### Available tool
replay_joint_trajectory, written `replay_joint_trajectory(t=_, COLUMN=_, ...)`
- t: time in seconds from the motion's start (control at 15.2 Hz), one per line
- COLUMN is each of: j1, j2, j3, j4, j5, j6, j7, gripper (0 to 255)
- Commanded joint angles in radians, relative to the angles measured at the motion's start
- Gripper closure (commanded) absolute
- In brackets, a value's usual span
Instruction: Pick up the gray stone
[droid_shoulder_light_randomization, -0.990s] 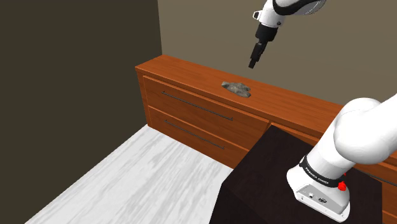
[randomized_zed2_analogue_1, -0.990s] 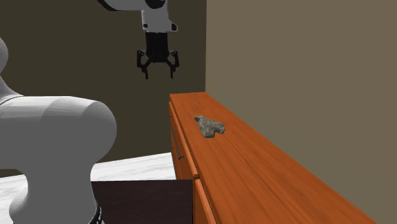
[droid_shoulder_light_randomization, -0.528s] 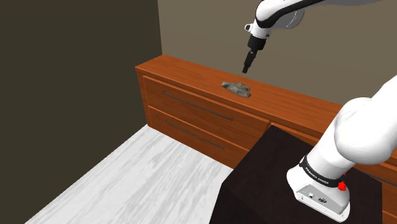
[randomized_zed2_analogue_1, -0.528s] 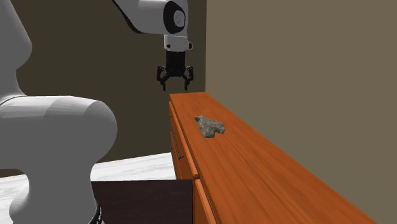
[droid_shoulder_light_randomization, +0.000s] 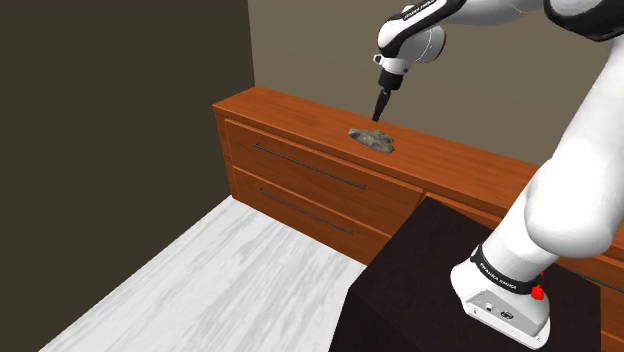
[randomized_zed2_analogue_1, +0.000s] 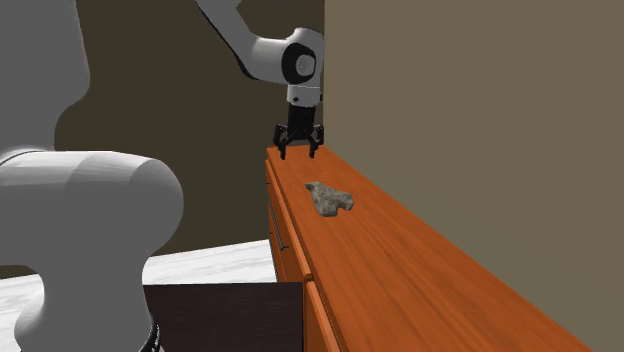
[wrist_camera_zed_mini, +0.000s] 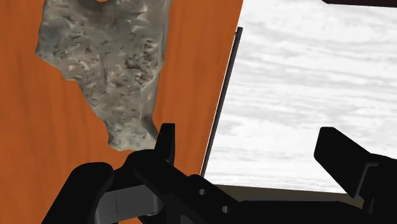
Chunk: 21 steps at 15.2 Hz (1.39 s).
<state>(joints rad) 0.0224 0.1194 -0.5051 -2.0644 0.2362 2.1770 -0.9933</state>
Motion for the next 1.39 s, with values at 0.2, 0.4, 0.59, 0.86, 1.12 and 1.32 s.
replay_joint_trajectory(t=0.2, j1=-0.076, j2=0.228, j3=0.025, j4=0.180, j5=0.146, j6=-0.017, j7=-0.168, gripper=0)
replay_joint_trajectory(t=0.4, j1=-0.133, j2=0.360, j3=0.056, j4=0.306, j5=0.206, j6=-0.042, j7=-0.236, gripper=0)
replay_joint_trajectory(t=0.59, j1=-0.191, j2=0.492, j3=0.089, j4=0.451, j5=0.248, j6=-0.076, j7=-0.283, gripper=0)
replay_joint_trajectory(t=0.86, j1=-0.222, j2=0.570, j3=0.111, j4=0.523, j5=0.269, j6=-0.078, j7=-0.306, gripper=0)
replay_joint_trajectory(t=1.12, j1=-0.228, j2=0.601, j3=0.121, j4=0.519, j5=0.284, j6=-0.045, j7=-0.319, gripper=0)
replay_joint_trajectory(t=1.32, j1=-0.231, j2=0.613, j3=0.126, j4=0.518, j5=0.290, j6=-0.033, j7=-0.324, gripper=0)
